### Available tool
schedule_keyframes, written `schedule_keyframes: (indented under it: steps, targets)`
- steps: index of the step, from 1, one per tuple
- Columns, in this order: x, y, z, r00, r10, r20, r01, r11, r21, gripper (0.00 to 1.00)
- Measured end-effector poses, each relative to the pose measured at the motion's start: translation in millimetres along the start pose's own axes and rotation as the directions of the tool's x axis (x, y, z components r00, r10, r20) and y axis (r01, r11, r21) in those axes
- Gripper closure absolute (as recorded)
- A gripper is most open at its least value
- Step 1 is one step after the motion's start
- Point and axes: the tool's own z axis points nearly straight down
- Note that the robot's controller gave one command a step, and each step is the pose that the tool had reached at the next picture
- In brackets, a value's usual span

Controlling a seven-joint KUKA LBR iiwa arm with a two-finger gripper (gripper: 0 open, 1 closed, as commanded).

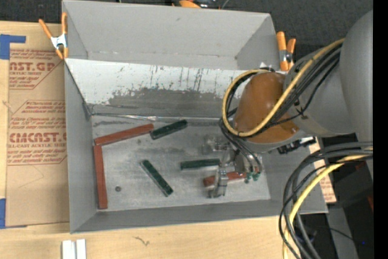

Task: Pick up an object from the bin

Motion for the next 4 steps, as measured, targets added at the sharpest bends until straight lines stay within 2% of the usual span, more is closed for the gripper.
schedule_keyframes:
  steps: [1, 2, 3, 4]
  targets:
    - [-1.6, 0.0, -3.9, 1.0, 0.0, 0.006, 0.0, 1.0, 0.0, 1.0]
    - [23.8, -32.2, -41.9, 0.999, 0.044, 0.006, -0.044, 0.999, 0.001, 1.0]
    - [25.0, -3.8, -156.1, 0.88, -0.475, 0.01, 0.475, 0.88, 0.006, 1.0]
    - [25.7, -3.9, -154.7, 0.881, -0.473, 0.007, 0.473, 0.881, 0.003, 0.0]
